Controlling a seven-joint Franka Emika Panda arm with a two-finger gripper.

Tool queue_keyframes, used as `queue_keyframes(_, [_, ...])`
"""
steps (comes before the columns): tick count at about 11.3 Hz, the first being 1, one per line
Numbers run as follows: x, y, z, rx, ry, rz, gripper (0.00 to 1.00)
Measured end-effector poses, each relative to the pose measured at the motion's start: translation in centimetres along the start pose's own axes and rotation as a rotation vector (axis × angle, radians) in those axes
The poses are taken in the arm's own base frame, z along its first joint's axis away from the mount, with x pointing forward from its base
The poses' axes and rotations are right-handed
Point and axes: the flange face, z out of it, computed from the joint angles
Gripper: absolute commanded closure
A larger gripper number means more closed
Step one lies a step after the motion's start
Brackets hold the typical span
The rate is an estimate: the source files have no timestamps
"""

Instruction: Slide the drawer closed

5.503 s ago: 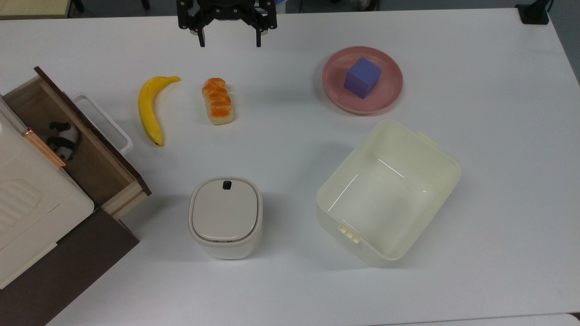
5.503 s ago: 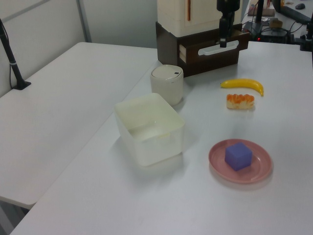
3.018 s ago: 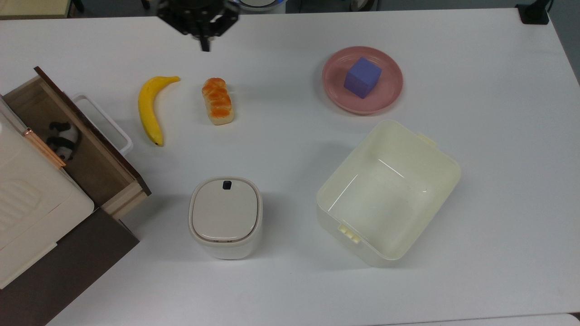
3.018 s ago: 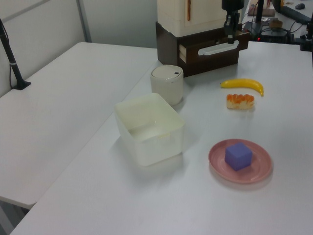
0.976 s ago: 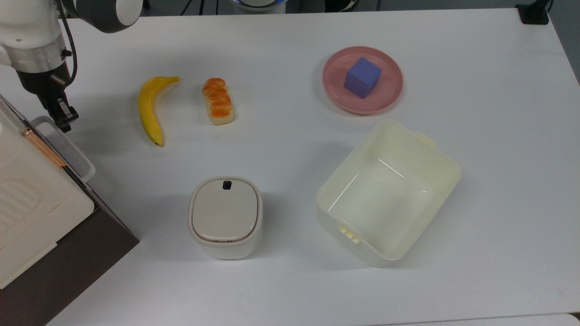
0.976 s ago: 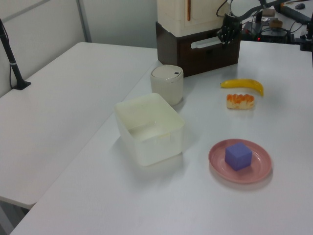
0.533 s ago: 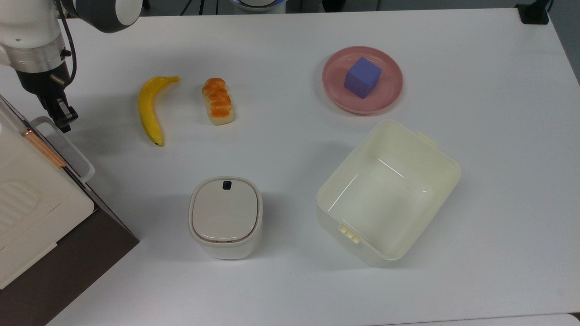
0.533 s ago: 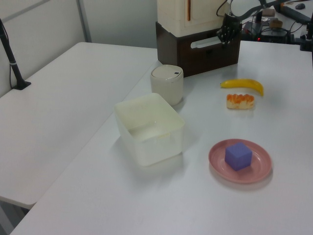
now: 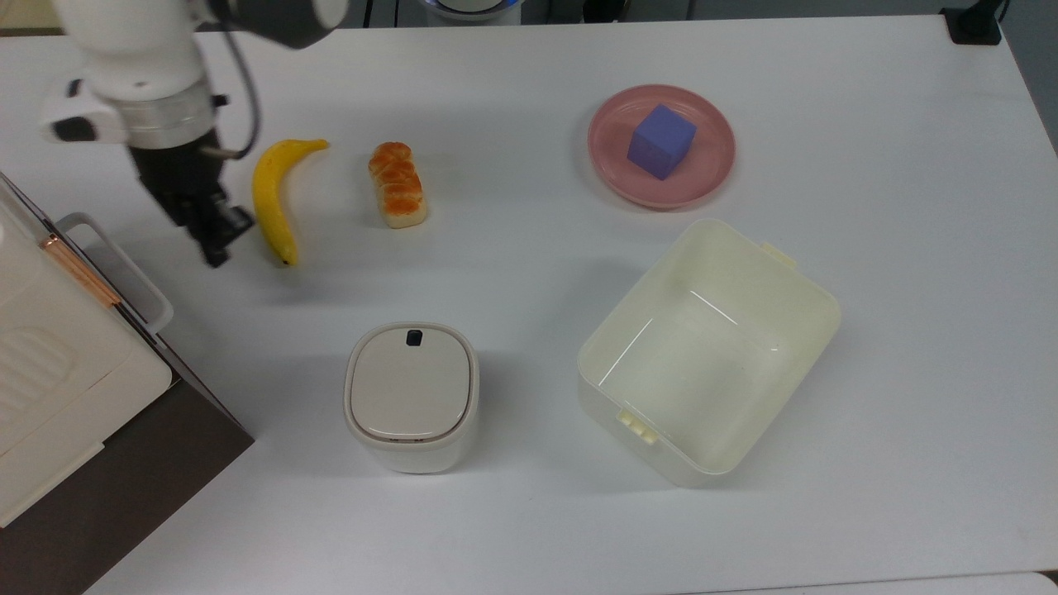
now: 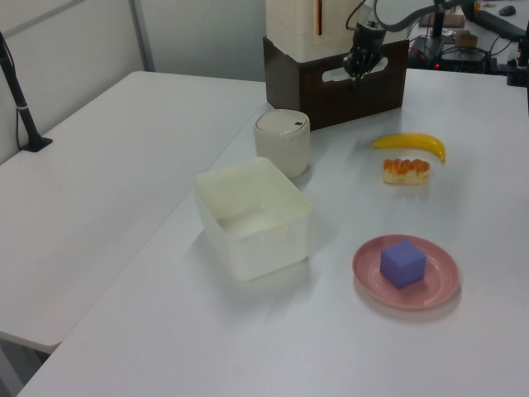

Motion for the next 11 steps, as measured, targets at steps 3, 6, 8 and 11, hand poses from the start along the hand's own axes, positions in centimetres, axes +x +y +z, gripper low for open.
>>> queue_keyframes(3, [-4.3,-7.1,-5.3,0.037,-0.096,-0.196,0.90])
queue_keyframes(6, [-9.1,-12.2,-11.1,0.043,-0.158,-0.384,0.40])
queue_keyframes(8, [-11.8,-14.6,-13.1,0.028,-0.189,-0.444,0.08])
queue_keyframes(11, [-13.3,-15.8,-14.5,0.009,-0.190,-0.515,0.00])
